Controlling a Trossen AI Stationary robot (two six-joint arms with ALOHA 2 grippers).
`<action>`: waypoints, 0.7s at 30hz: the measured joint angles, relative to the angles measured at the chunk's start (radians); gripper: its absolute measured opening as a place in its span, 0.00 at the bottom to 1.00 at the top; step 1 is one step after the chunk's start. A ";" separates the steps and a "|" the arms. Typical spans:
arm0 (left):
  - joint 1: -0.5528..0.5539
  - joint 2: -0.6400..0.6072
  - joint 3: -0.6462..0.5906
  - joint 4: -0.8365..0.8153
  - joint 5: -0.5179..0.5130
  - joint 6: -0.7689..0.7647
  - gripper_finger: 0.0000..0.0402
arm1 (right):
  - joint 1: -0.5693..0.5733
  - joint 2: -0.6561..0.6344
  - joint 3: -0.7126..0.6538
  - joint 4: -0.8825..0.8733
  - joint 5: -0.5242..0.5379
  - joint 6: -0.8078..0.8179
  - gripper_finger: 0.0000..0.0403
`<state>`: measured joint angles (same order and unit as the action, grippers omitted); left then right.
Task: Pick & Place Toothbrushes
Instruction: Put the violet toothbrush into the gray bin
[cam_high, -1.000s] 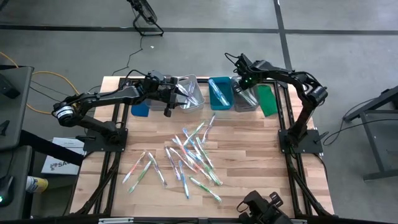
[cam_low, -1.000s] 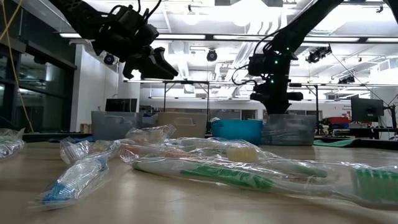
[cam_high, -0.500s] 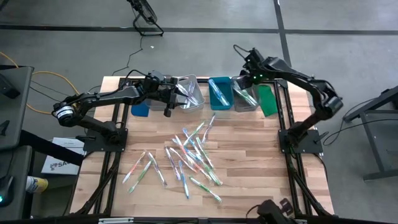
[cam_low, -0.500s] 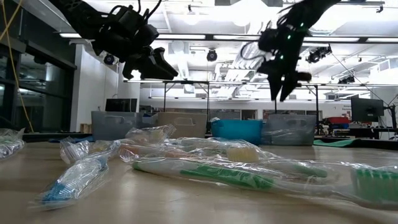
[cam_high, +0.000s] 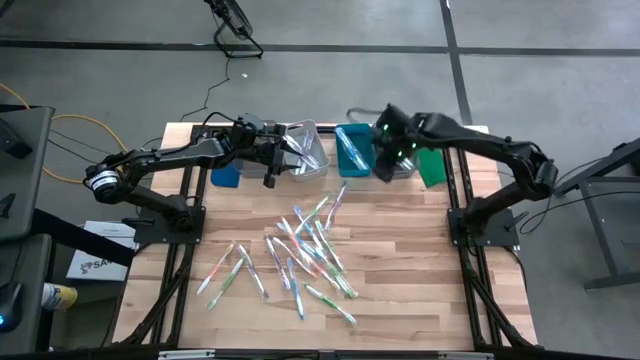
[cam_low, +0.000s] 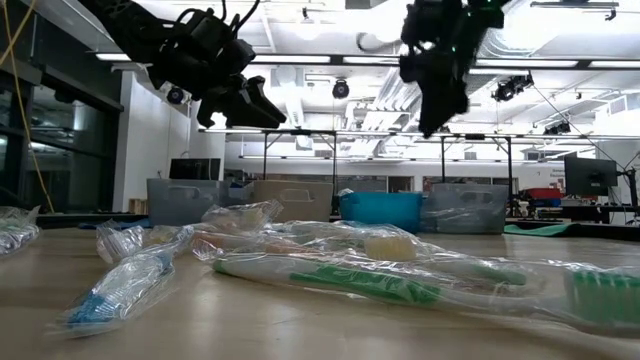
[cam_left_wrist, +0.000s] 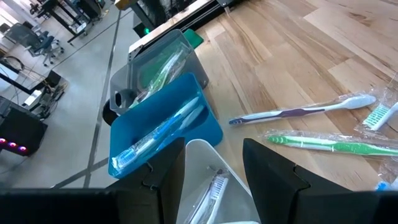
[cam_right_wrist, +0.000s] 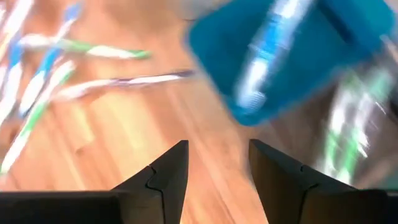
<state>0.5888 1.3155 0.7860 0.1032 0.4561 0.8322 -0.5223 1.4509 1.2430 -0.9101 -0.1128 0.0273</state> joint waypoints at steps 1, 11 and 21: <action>0.000 0.000 0.000 0.000 0.000 0.000 0.39 | 0.033 0.000 0.000 0.017 0.006 -0.028 0.40; 0.000 0.000 0.000 -0.003 0.000 -0.012 0.39 | 0.261 0.094 0.000 0.281 0.174 -0.327 0.39; 0.000 0.000 0.000 -0.024 0.000 -0.018 0.39 | 0.314 0.323 0.000 0.370 0.163 -0.616 0.44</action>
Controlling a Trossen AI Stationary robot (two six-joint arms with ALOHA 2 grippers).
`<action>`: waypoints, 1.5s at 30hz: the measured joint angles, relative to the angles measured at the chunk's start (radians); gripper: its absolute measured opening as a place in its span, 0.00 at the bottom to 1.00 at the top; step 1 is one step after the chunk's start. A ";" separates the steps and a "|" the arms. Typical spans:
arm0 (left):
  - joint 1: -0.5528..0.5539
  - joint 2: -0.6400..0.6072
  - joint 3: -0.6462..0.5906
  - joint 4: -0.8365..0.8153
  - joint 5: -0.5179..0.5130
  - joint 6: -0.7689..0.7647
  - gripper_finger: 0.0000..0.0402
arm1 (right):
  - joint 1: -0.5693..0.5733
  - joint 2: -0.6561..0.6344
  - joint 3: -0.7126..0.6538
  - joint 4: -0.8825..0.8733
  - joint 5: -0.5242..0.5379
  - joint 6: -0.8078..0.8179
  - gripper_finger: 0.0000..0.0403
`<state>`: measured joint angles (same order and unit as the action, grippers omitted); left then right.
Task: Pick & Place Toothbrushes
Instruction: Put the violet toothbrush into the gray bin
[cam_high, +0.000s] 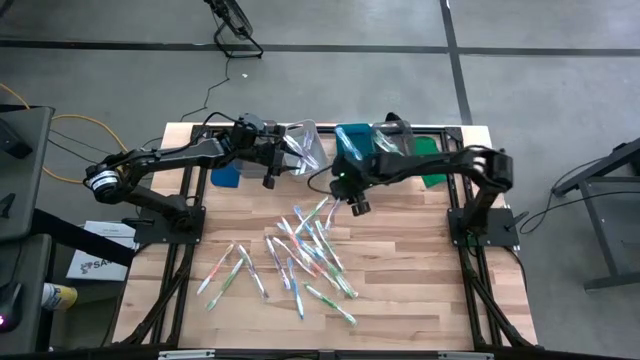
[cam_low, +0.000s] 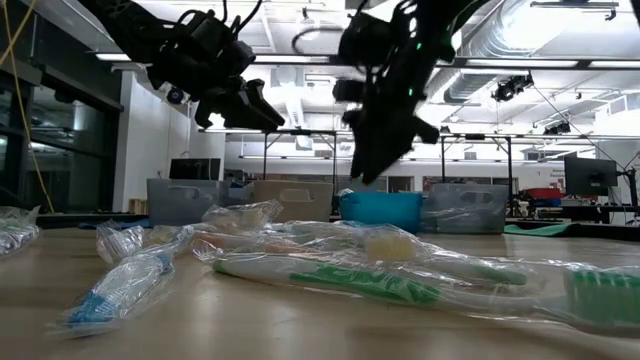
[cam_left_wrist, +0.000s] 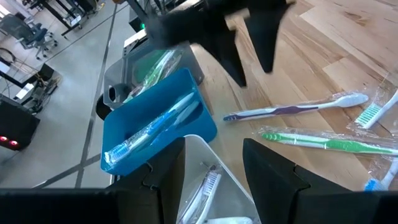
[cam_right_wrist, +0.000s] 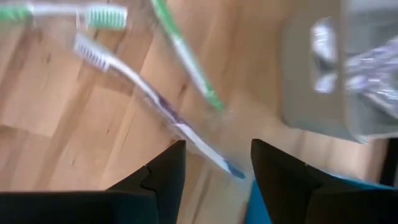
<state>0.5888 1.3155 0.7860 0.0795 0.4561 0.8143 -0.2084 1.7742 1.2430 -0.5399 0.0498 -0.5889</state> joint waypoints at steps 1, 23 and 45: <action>0.000 0.000 0.000 0.000 0.000 0.000 0.39 | 0.002 0.020 0.000 0.005 0.000 -0.017 0.45; 0.000 0.000 0.000 -0.006 0.000 0.016 0.39 | 0.019 0.181 -0.002 0.067 -0.053 -0.100 0.47; 0.000 0.000 0.000 -0.023 0.000 0.019 0.39 | 0.070 0.184 0.000 -0.031 -0.087 0.282 0.04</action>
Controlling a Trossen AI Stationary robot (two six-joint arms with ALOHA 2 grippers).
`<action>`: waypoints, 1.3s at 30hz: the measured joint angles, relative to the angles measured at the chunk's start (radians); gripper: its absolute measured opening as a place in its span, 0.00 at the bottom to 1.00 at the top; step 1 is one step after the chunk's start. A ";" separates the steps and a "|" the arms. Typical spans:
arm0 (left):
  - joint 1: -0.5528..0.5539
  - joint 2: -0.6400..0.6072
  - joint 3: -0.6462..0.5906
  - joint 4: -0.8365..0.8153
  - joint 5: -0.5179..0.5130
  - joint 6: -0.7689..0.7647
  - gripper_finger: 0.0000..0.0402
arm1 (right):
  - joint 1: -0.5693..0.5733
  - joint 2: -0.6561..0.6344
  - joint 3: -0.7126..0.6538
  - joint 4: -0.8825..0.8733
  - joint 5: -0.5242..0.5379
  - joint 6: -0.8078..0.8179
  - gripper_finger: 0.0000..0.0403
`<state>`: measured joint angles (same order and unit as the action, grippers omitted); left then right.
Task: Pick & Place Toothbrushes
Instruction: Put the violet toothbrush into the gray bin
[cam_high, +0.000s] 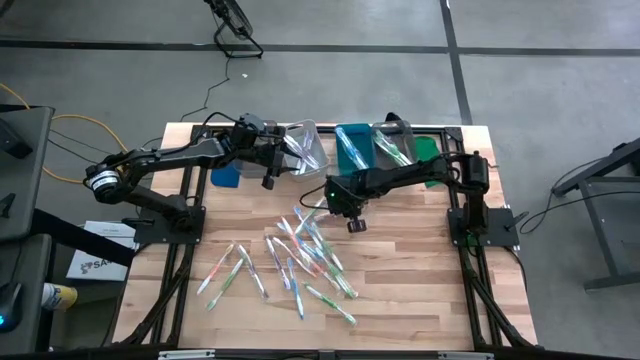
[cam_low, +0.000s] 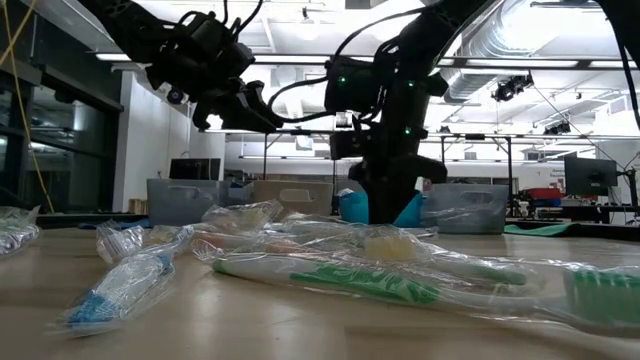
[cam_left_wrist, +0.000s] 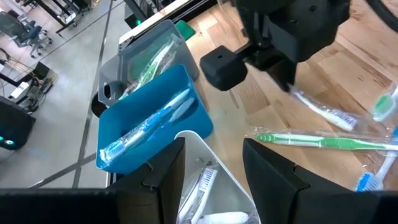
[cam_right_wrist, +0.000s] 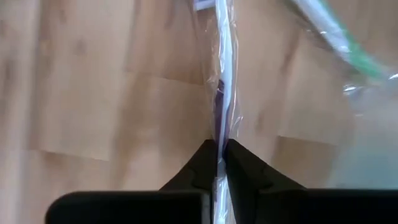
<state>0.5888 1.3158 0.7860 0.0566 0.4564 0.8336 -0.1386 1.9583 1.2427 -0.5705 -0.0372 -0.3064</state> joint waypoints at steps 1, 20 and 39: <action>0.000 0.000 0.000 -0.001 0.000 0.000 0.39 | 0.006 0.000 0.000 0.000 -0.010 0.030 0.04; 0.000 0.000 0.000 -0.002 0.000 -0.001 0.39 | 0.081 -0.399 -0.001 -0.256 0.146 0.273 0.02; -0.032 0.000 0.000 -0.003 0.074 -0.038 0.39 | 0.049 -0.593 -0.404 0.644 0.152 0.305 0.02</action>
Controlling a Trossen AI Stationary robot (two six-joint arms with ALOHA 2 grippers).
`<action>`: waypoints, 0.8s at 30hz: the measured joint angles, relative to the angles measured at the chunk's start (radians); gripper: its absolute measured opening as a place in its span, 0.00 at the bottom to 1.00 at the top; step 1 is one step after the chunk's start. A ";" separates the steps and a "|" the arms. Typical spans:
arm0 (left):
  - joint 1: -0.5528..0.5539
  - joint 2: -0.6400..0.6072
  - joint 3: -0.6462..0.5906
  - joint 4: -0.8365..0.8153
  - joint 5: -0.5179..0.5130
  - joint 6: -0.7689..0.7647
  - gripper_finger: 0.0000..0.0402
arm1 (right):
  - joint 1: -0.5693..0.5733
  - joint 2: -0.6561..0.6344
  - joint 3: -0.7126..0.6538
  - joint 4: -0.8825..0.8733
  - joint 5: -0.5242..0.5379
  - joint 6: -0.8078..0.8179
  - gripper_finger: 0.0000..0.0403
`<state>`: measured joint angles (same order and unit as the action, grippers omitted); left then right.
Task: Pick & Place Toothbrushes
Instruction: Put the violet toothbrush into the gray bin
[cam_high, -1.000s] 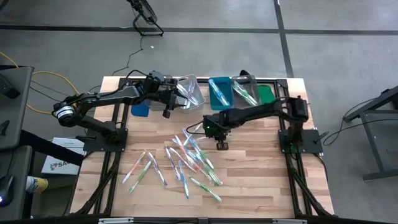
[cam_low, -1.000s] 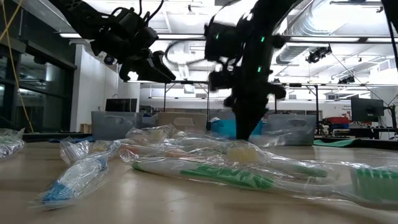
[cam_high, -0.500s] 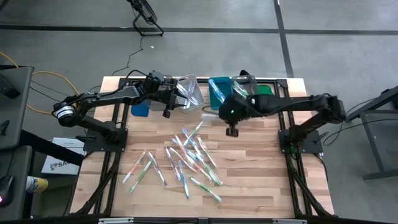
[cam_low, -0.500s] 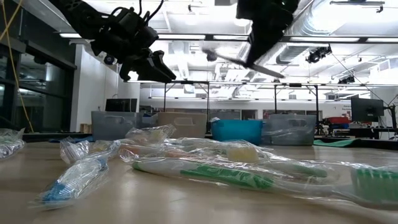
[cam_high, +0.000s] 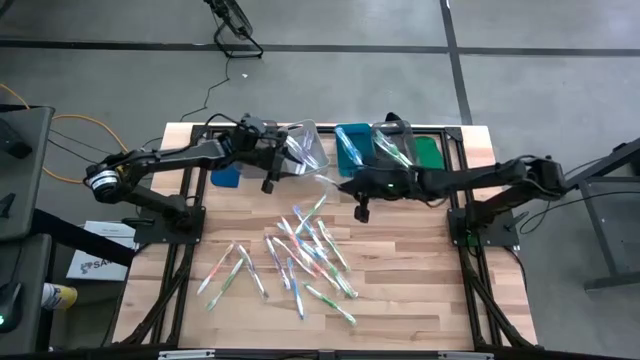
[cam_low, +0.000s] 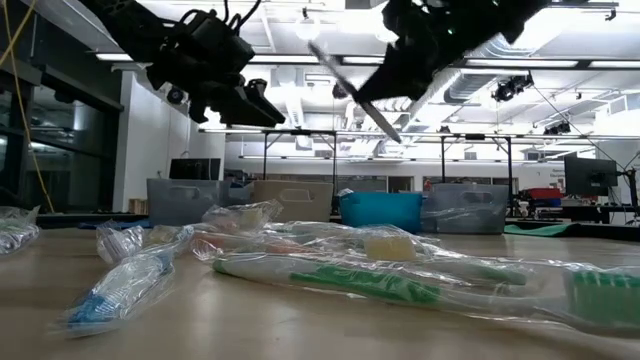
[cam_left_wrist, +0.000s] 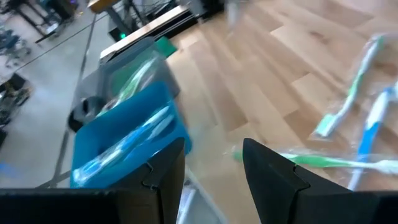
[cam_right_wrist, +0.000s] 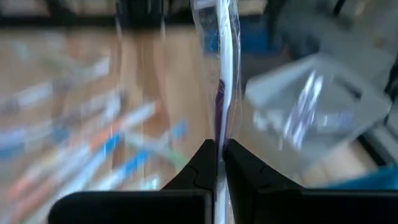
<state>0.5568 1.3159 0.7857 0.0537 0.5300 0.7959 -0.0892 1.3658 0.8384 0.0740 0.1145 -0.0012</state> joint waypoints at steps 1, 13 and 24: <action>-0.015 0.000 0.000 0.001 0.000 0.001 0.39 | -0.004 -0.008 -0.044 0.094 0.005 0.000 0.02; -0.206 0.009 0.000 0.242 -0.025 -0.030 0.39 | 0.000 0.089 -0.352 1.055 0.080 -0.055 0.02; -0.276 0.140 0.000 0.571 -0.173 -0.303 0.39 | 0.018 0.213 -0.351 1.287 -0.046 -0.167 0.02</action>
<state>0.2813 1.4562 0.7856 0.6251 0.3569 0.4930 -0.0708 1.5787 0.4870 1.3605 0.0684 -0.1687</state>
